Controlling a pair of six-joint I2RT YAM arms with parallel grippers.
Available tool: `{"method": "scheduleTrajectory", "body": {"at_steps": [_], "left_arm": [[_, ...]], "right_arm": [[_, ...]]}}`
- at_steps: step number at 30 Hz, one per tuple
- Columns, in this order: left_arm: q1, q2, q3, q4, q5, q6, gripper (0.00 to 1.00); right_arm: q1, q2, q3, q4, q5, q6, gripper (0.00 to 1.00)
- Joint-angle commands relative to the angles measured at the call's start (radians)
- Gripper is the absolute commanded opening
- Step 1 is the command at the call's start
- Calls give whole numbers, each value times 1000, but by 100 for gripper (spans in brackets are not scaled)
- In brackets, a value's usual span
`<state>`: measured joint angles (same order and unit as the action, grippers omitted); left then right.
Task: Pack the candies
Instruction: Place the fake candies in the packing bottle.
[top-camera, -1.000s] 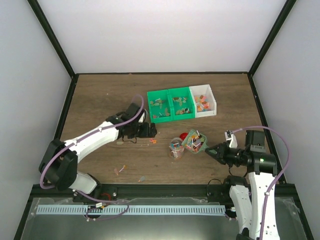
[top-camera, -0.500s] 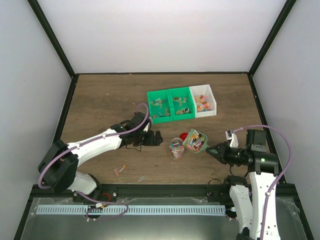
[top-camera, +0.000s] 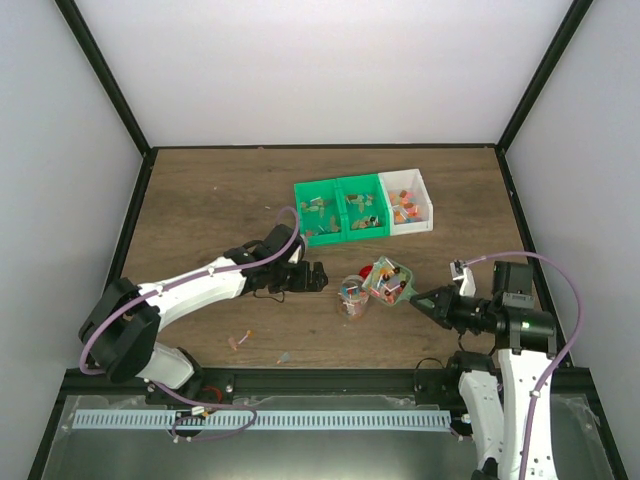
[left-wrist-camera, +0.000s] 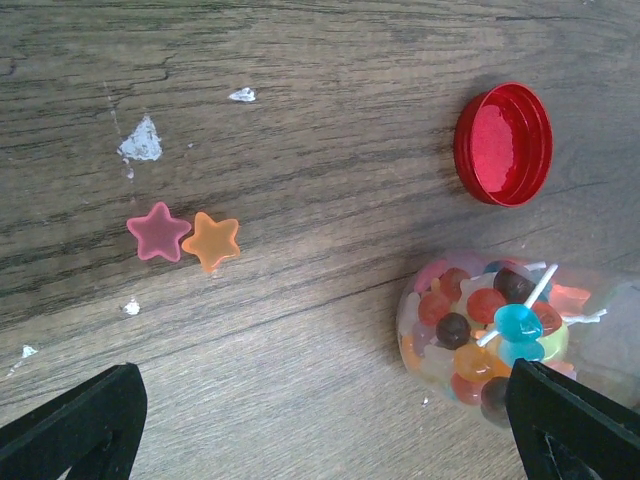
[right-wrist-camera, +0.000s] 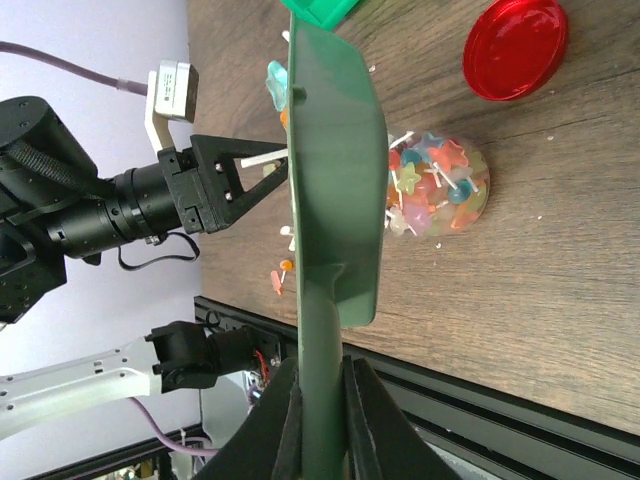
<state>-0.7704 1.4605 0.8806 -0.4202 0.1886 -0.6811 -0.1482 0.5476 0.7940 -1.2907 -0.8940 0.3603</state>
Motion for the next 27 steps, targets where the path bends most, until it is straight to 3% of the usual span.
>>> {"method": "scheduleTrajectory", "body": {"at_steps": [1, 27], "left_arm": [[-7, -3, 1, 18, 12, -10, 100], [-11, 21, 1, 33, 21, -9, 100]], "right_arm": [[-8, -13, 0, 41, -35, 21, 1], [1, -22, -38, -13, -6, -34, 1]]}}
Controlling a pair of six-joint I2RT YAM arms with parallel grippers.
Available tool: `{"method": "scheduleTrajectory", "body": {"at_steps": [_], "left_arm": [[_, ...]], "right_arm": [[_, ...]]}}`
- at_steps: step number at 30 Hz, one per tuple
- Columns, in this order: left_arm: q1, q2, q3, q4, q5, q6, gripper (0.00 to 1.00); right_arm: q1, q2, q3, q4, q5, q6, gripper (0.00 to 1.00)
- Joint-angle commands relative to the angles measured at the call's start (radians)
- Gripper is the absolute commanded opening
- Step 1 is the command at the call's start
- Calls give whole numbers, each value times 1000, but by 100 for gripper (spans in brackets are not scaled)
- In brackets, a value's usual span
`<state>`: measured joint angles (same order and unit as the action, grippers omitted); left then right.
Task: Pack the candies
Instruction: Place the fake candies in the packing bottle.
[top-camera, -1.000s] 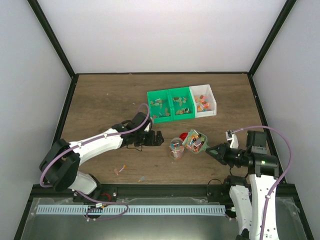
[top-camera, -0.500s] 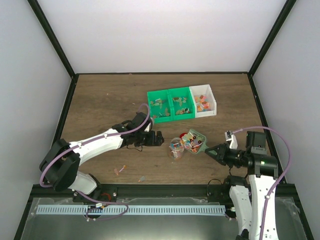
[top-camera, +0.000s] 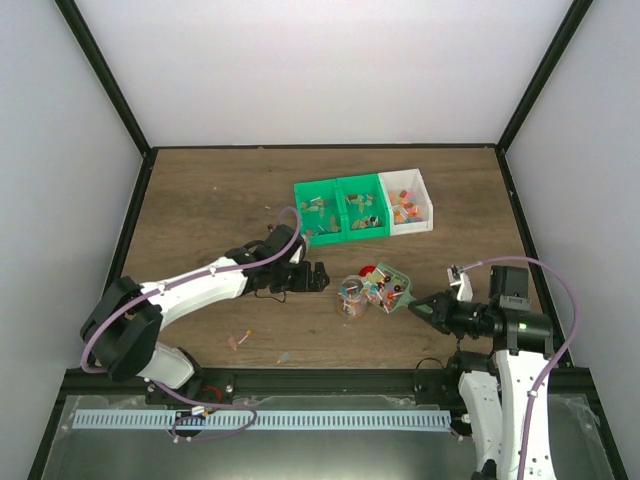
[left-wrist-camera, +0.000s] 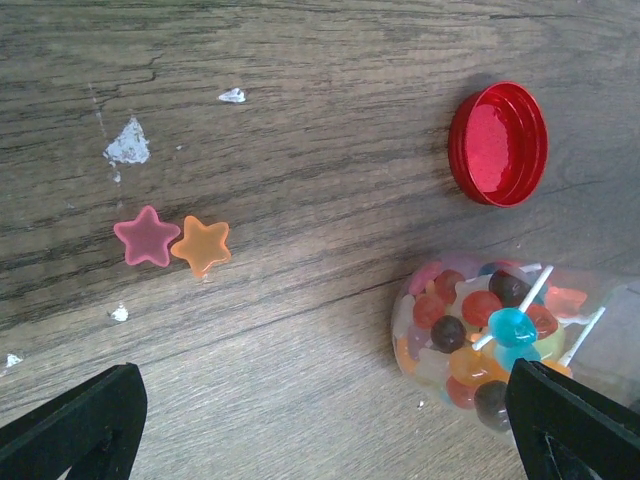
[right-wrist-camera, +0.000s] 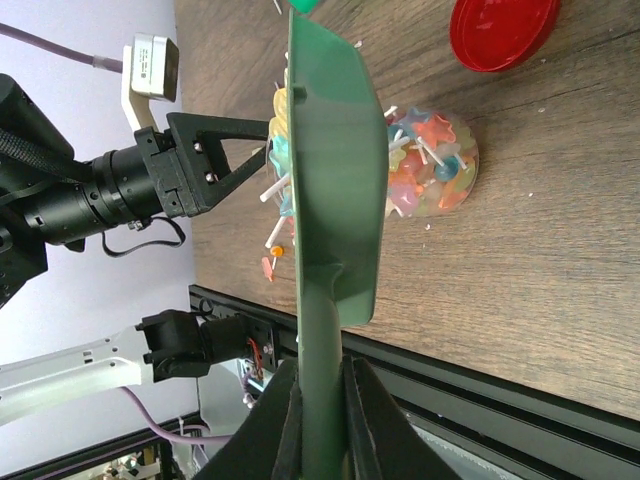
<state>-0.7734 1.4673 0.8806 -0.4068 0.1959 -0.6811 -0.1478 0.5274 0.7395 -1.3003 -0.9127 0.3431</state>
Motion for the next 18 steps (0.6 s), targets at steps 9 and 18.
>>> {"method": "scheduleTrajectory", "body": {"at_steps": [9, 18], "left_arm": [[-7, 13, -6, 23, 12, -4, 100], [-8, 7, -6, 20, 13, 3, 100]], "right_arm": [[1, 27, 66, -2, 5, 10, 1], [4, 29, 35, -5, -30, 2, 1]]}}
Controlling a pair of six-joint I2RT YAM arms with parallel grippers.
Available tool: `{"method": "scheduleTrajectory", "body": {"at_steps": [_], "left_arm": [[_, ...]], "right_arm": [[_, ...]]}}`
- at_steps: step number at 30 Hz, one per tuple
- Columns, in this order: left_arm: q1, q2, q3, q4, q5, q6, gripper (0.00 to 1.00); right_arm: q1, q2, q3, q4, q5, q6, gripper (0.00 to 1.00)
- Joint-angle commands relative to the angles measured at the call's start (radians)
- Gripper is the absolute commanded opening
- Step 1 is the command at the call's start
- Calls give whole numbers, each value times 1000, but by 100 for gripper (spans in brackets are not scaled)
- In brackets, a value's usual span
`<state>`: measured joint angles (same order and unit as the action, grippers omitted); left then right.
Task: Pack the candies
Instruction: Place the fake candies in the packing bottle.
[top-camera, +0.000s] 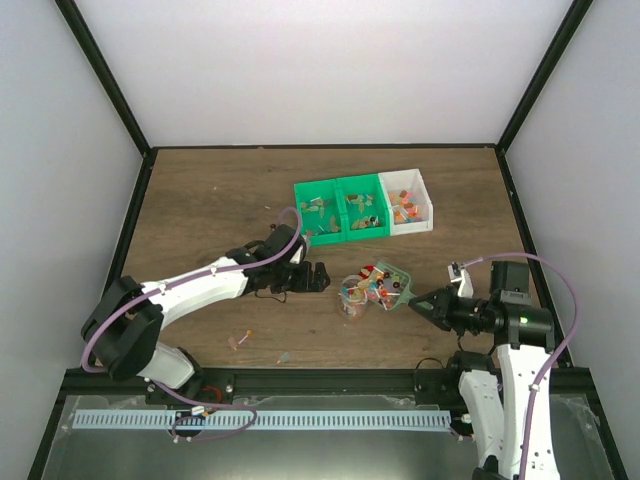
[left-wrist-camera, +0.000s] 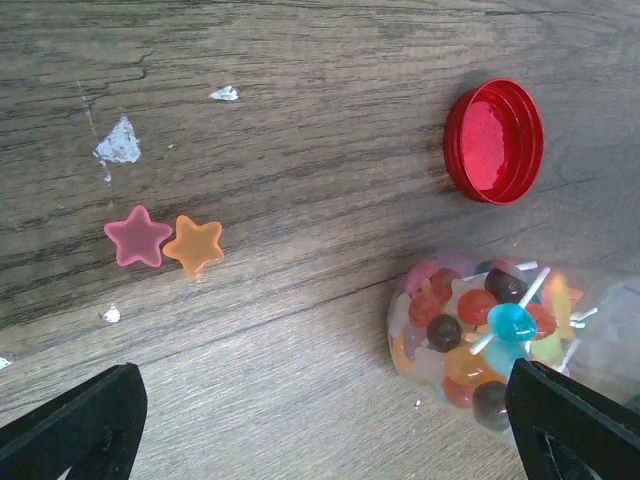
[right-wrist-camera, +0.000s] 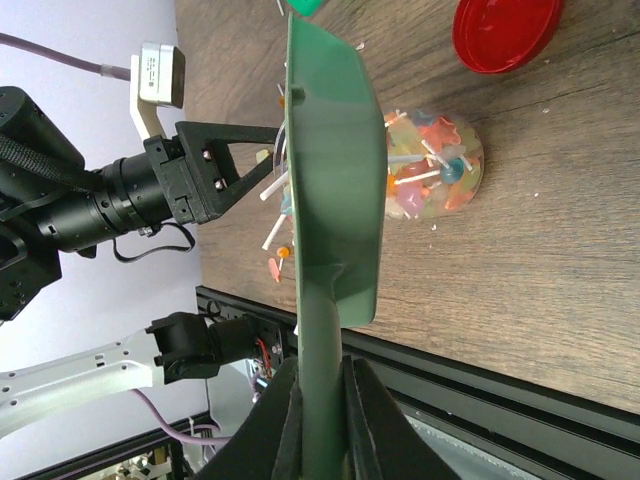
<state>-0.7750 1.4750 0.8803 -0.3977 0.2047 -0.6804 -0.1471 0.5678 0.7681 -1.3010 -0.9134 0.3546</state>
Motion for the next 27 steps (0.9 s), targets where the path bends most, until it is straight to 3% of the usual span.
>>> {"method": "scheduleTrajectory", "body": {"at_steps": [1, 16, 27], "left_arm": [[-7, -1, -6, 10, 4, 3, 100], [-6, 18, 2, 19, 7, 14, 100], [-7, 30, 14, 17, 8, 17, 100]], "right_arm": [[4, -21, -1, -4, -21, -9, 1], [10, -5, 14, -4, -19, -11, 1], [15, 50, 103, -4, 87, -33, 1]]}}
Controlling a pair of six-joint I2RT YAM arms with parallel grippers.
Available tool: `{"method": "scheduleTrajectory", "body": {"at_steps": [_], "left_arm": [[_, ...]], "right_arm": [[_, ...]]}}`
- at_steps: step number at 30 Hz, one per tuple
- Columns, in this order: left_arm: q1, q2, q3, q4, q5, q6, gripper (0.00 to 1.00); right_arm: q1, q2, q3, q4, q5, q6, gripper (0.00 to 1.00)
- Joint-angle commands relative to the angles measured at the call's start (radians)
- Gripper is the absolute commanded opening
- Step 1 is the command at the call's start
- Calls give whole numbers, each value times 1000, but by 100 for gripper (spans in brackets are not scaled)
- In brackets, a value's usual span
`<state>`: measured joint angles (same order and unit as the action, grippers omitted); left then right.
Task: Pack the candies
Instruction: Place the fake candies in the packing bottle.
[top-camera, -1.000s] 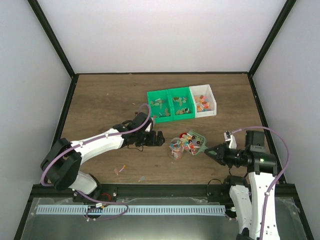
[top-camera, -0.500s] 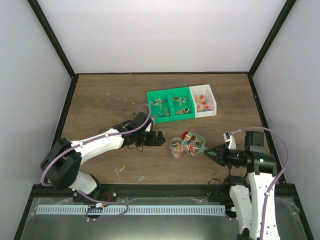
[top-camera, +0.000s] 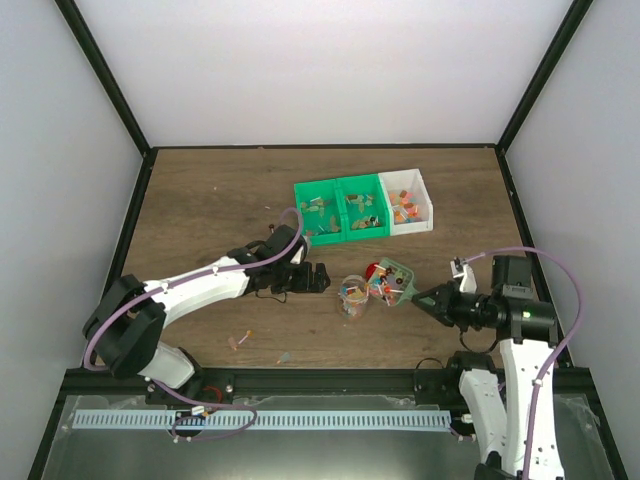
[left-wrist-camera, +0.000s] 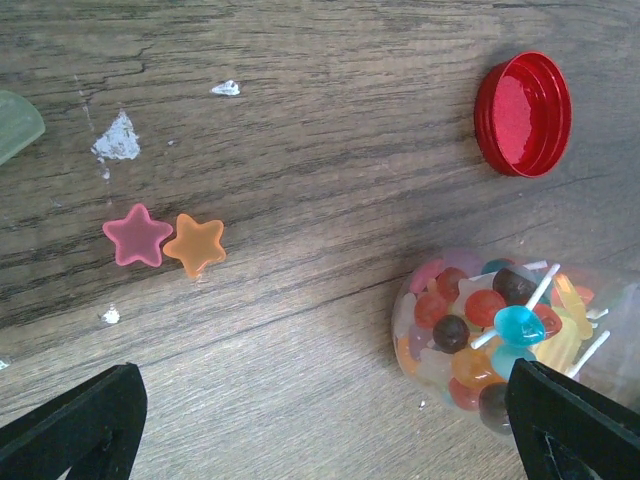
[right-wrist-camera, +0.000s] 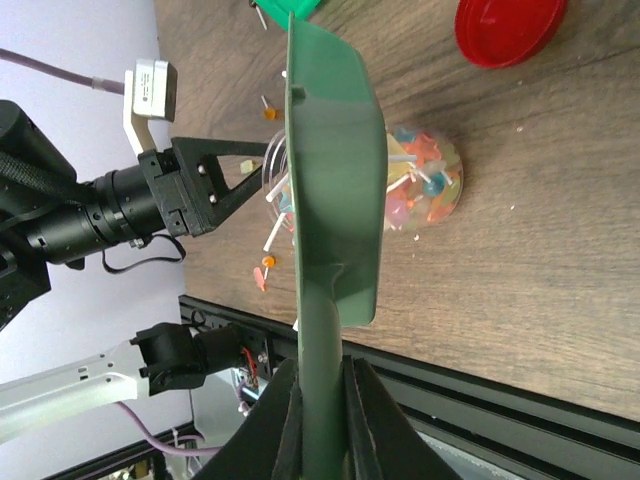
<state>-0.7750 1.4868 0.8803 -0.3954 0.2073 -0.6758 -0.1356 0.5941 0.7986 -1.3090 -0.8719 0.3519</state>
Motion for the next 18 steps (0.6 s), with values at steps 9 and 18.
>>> {"method": "scheduleTrajectory", "body": {"at_steps": [9, 18], "left_arm": [[-7, 33, 22, 14, 4, 25, 100], [-6, 50, 27, 15, 9, 35, 100]], "right_arm": [[6, 41, 73, 5, 49, -36, 1], [5, 58, 90, 6, 42, -34, 1]]}}
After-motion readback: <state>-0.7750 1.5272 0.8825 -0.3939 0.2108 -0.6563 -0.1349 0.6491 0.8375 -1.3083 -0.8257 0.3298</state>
